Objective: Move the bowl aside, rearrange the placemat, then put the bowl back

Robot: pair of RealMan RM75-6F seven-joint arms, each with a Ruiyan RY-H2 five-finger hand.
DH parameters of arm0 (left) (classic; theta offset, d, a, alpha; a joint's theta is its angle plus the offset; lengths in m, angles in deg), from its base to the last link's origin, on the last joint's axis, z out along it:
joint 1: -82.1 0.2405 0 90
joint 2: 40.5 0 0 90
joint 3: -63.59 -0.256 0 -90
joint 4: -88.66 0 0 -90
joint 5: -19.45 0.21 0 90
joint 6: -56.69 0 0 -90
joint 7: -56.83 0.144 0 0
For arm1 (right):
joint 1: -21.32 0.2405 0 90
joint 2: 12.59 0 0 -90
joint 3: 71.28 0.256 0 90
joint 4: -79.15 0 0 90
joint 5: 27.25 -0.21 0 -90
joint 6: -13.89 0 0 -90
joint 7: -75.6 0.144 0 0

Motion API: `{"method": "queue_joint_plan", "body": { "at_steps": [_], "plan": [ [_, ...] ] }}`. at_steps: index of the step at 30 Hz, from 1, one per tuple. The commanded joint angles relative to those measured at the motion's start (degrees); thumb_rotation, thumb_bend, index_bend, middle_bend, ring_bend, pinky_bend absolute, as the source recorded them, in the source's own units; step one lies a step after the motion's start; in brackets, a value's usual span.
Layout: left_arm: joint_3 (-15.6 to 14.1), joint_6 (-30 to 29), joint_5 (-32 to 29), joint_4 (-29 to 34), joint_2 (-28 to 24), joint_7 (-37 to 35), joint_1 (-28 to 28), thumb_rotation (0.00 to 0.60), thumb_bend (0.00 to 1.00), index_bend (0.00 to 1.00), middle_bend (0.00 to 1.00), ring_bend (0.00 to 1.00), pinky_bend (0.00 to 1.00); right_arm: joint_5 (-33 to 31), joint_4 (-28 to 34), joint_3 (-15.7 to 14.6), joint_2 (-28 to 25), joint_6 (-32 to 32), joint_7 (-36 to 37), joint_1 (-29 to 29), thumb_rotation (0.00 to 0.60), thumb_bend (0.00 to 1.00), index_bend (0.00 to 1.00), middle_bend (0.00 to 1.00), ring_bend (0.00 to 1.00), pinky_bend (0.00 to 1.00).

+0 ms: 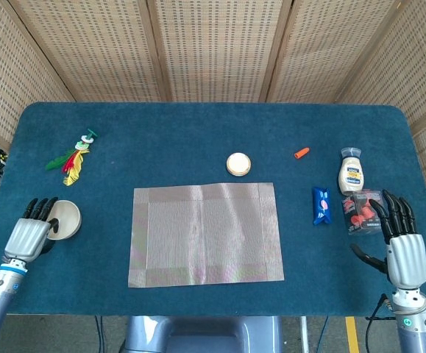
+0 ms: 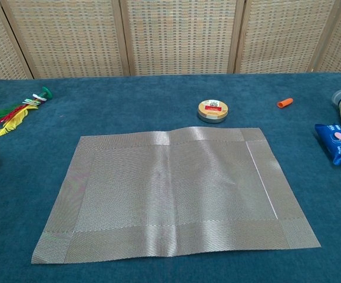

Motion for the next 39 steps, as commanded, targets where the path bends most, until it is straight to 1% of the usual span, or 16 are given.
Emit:
{"method": "queue_joint_plan", "body": {
  "at_steps": [1, 6, 8, 15, 21, 26, 29, 32, 35, 39],
  "plan": [
    [0.28, 0.52, 0.13, -1.27, 1.02, -0.57, -0.34, 0.600, 0.41, 0.58, 0.00, 0.00, 0.00, 0.08, -0.02, 0.08, -0.02, -0.27, 0.22, -0.02, 0.600, 0.20, 0.15, 0.00, 0.00, 0.00],
    [0.34, 0.89, 0.27, -2.49, 1.62, -0.98, -0.43, 0.600, 0.47, 0.64, 0.00, 0.00, 0.00, 0.40, 0.01, 0.08, 0.02, -0.81, 0.44, -0.11, 0.600, 0.20, 0.16, 0.00, 0.00, 0.00],
    [0.36, 0.46, 0.54, -2.54, 1.55, -1.12, -0.40, 0.600, 0.48, 0.67, 0.00, 0.00, 0.00, 0.43, -0.01, 0.06, 0.04, -0.83, 0.38, -0.11, 0.600, 0.20, 0.16, 0.00, 0.00, 0.00],
    [0.88, -2.44, 1.68, -1.31, 0.78, -1.35, -0.32, 0.600, 0.48, 0.68, 0.00, 0.00, 0.00, 0.46, 0.02, 0.04, 0.08, -0.83, 0.28, -0.10, 0.600, 0.20, 0.16, 0.00, 0.00, 0.00],
    [1.73, -4.40, 2.89, 1.23, -0.18, -0.74, -1.31, 0.600, 0.48, 0.68, 0.00, 0.00, 0.00, 0.27, 0.09, 0.22, -0.04, -0.92, 0.44, -0.12, 0.600, 0.20, 0.16, 0.00, 0.00, 0.00],
    [2.98, -3.67, 3.77, 4.81, -0.53, 0.96, -4.02, 0.600, 0.48, 0.68, 0.00, 0.00, 0.00, 0.10, 0.13, 0.34, -0.13, -0.93, 0.53, -0.14, 0.600, 0.20, 0.16, 0.00, 0.00, 0.00],
    [3.66, -2.47, 4.70, 8.17, -0.18, 2.97, -6.42, 0.600, 0.48, 0.68, 0.00, 0.00, 0.00, -0.05, 0.16, 0.38, -0.20, -0.82, 0.65, -0.15, 0.600, 0.20, 0.16, 0.00, 0.00, 0.00],
    [4.32, -1.49, 5.48, 11.09, 0.75, 4.96, -8.51, 0.600, 0.48, 0.68, 0.00, 0.00, 0.00, -0.22, 0.14, 0.45, -0.25, -0.74, 0.81, -0.15, 0.600, 0.20, 0.16, 0.00, 0.00, 0.00],
    [5.16, 0.81, 6.29, 14.90, 2.54, 6.95, -11.60, 0.600, 0.48, 0.67, 0.00, 0.00, 0.00, -0.54, 0.17, 0.70, -0.44, -0.81, 1.34, -0.21, 0.600, 0.20, 0.16, 0.00, 0.00, 0.00],
    [5.91, 3.32, 6.64, 18.04, 4.51, 10.40, -14.48, 0.600, 0.48, 0.67, 0.00, 0.00, 0.00, -0.98, 0.17, 1.05, -0.70, -0.93, 1.96, -0.30, 0.600, 0.20, 0.16, 0.00, 0.00, 0.00]
  ]
}}
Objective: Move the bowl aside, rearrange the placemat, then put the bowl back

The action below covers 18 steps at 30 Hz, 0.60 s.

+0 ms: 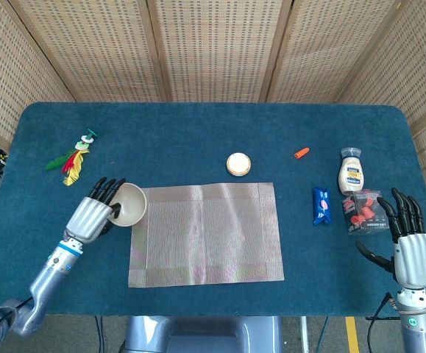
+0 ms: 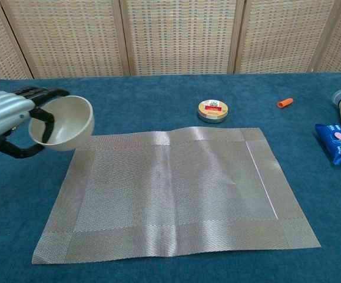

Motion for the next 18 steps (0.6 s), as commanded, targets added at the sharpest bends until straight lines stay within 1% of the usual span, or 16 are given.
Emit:
{"method": "queue_joint_plan", "body": {
  "at_steps": [1, 7, 11, 16, 18],
  "plan": [
    [0.96, 2.76, 0.85, 3.10, 2.45, 3.56, -3.21, 0.600, 0.48, 0.67, 0.00, 0.00, 0.00, -0.28, 0.04, 0.22, -0.18, -0.06, 0.44, -0.06, 0.600, 0.20, 0.16, 0.00, 0.00, 0.00],
    [2.65, 7.56, -0.43, 5.50, 7.06, 8.44, -7.69, 0.600, 0.48, 0.67, 0.00, 0.00, 0.00, -0.69, 0.03, 0.61, -0.55, -0.24, 1.23, -0.17, 0.600, 0.20, 0.16, 0.00, 0.00, 0.00],
    [3.27, 9.38, -1.47, 5.60, 8.41, 9.75, -9.06, 0.600, 0.47, 0.66, 0.00, 0.00, 0.00, -0.92, 0.12, 0.71, -0.71, -0.18, 1.70, -0.22, 0.600, 0.20, 0.16, 0.00, 0.00, 0.00],
    [4.55, 13.16, -4.84, 5.55, 11.03, 11.58, -11.25, 0.600, 0.47, 0.65, 0.00, 0.00, 0.00, -1.26, 0.09, 0.97, -0.91, -0.17, 2.43, -0.26, 0.600, 0.20, 0.16, 0.00, 0.00, 0.00],
    [4.64, 13.75, -5.54, 5.50, 11.37, 12.31, -11.61, 0.600, 0.47, 0.64, 0.00, 0.00, 0.00, -1.32, 0.13, 1.03, -1.00, -0.21, 2.68, -0.30, 0.600, 0.20, 0.16, 0.00, 0.00, 0.00]
  ]
}}
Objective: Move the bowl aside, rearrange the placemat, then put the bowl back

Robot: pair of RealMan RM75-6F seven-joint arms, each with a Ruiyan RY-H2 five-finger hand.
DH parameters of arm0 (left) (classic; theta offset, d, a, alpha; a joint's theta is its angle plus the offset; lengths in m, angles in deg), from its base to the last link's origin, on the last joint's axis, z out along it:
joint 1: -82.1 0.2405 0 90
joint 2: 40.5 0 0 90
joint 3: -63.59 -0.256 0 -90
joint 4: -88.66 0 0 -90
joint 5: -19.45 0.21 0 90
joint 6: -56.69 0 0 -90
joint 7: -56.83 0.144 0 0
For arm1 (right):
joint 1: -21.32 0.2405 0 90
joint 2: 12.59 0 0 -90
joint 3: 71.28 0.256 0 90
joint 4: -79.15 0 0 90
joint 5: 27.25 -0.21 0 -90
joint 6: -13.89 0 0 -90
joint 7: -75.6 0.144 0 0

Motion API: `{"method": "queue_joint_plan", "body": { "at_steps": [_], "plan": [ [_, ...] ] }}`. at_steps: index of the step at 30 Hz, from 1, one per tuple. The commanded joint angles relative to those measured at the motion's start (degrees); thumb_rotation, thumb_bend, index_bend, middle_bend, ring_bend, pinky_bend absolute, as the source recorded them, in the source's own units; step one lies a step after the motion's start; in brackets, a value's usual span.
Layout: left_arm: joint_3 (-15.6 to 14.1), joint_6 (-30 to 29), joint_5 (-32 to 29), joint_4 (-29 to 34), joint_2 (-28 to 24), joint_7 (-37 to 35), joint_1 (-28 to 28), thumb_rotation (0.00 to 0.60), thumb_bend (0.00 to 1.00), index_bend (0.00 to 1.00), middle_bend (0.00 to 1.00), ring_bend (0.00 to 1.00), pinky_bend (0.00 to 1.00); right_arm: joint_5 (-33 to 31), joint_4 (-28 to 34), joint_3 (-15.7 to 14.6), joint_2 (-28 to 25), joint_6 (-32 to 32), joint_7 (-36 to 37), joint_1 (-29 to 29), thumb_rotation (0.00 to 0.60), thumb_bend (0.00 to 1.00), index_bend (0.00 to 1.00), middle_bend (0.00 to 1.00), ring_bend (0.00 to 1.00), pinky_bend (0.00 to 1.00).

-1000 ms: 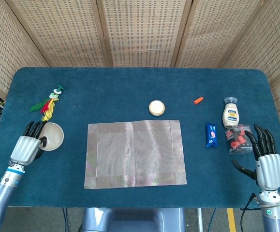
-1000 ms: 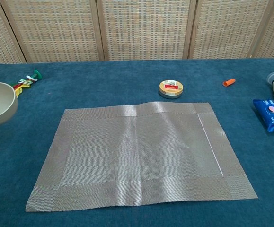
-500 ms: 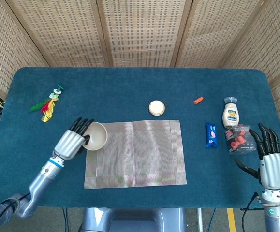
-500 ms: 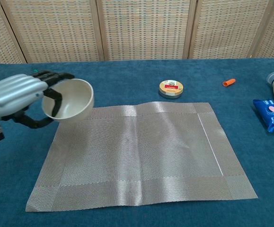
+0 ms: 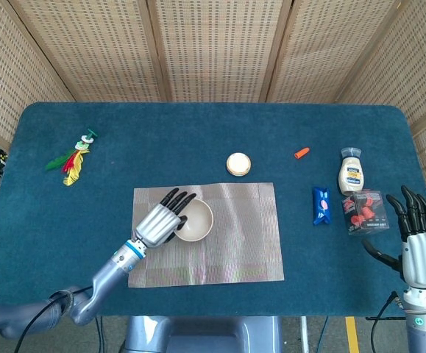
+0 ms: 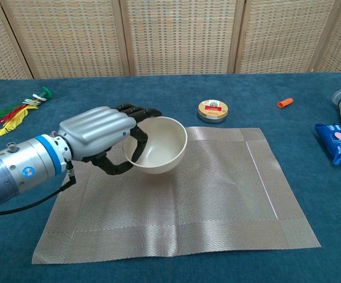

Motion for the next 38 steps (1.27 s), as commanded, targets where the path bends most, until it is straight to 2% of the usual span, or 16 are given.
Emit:
{"method": "queue_joint_plan", "body": {
  "at_steps": [1, 6, 8, 11, 16, 18, 25, 30, 33, 36, 38],
  "plan": [
    [0.42, 1.36, -1.50, -0.16, 1.04, 1.58, -1.04, 0.600, 0.47, 0.63, 0.00, 0.00, 0.00, -0.08, 0.08, 0.09, -0.14, -0.07, 0.28, -0.05, 0.600, 0.20, 0.16, 0.00, 0.00, 0.00],
    [0.33, 2.57, -3.08, 0.18, 1.38, 2.79, -1.81, 0.600, 0.46, 0.51, 0.00, 0.00, 0.00, -0.10, 0.30, 0.20, -0.32, -0.20, 0.67, -0.11, 0.600, 0.20, 0.16, 0.00, 0.00, 0.00],
    [0.21, 2.75, -3.54, 0.71, 1.14, 3.23, -1.92, 0.600, 0.41, 0.40, 0.00, 0.00, 0.00, -0.06, 0.35, 0.22, -0.34, -0.30, 0.69, -0.13, 0.600, 0.20, 0.16, 0.00, 0.00, 0.00],
    [-0.01, 3.15, -4.36, 1.80, 0.38, 3.62, -1.91, 0.600, 0.34, 0.28, 0.00, 0.00, 0.00, 0.02, 0.38, 0.21, -0.34, -0.41, 0.59, -0.17, 0.600, 0.20, 0.16, 0.00, 0.00, 0.00],
    [-0.49, 1.74, -4.64, 3.74, -1.53, 3.95, -1.09, 0.600, 0.34, 0.24, 0.00, 0.00, 0.00, 0.00, 0.48, 0.28, -0.46, -0.52, 0.65, -0.23, 0.600, 0.20, 0.16, 0.00, 0.00, 0.00],
    [-0.74, -0.13, -4.49, 5.08, -2.92, 3.96, -0.03, 0.600, 0.34, 0.24, 0.00, 0.00, 0.00, -0.07, 0.51, 0.36, -0.54, -0.58, 0.70, -0.26, 0.600, 0.20, 0.16, 0.00, 0.00, 0.00],
    [-3.60, -12.67, -3.80, 14.19, -13.50, 1.07, 9.22, 0.600, 0.34, 0.22, 0.00, 0.00, 0.00, -1.31, 0.78, 0.12, -1.11, 1.51, -0.53, -0.21, 0.600, 0.20, 0.16, 0.00, 0.00, 0.00],
    [-5.96, -17.45, -2.79, 16.20, -18.78, -0.11, 13.49, 0.600, 0.32, 0.16, 0.00, 0.00, 0.00, -0.97, 1.08, -0.39, -1.09, 2.29, -2.07, -0.02, 0.600, 0.20, 0.16, 0.00, 0.00, 0.00],
    [-8.14, -22.89, -1.44, 17.06, -22.58, 0.62, 17.70, 0.600, 0.32, 0.13, 0.00, 0.00, 0.00, -0.70, 1.41, -0.81, -1.28, 2.82, -3.91, 0.04, 0.600, 0.20, 0.15, 0.00, 0.00, 0.00],
    [-9.45, -25.50, -1.44, 17.93, -24.91, 0.43, 20.38, 0.600, 0.27, 0.05, 0.00, 0.00, 0.00, -0.93, 2.22, -1.04, -1.85, 3.61, -4.74, 0.06, 0.600, 0.20, 0.15, 0.00, 0.00, 0.00],
    [-10.50, -27.55, -1.80, 19.51, -27.10, -0.14, 22.78, 0.600, 0.19, 0.01, 0.00, 0.00, 0.00, -1.10, 2.97, -0.99, -2.41, 3.86, -5.45, 0.04, 0.600, 0.20, 0.14, 0.00, 0.00, 0.00]
  ]
}}
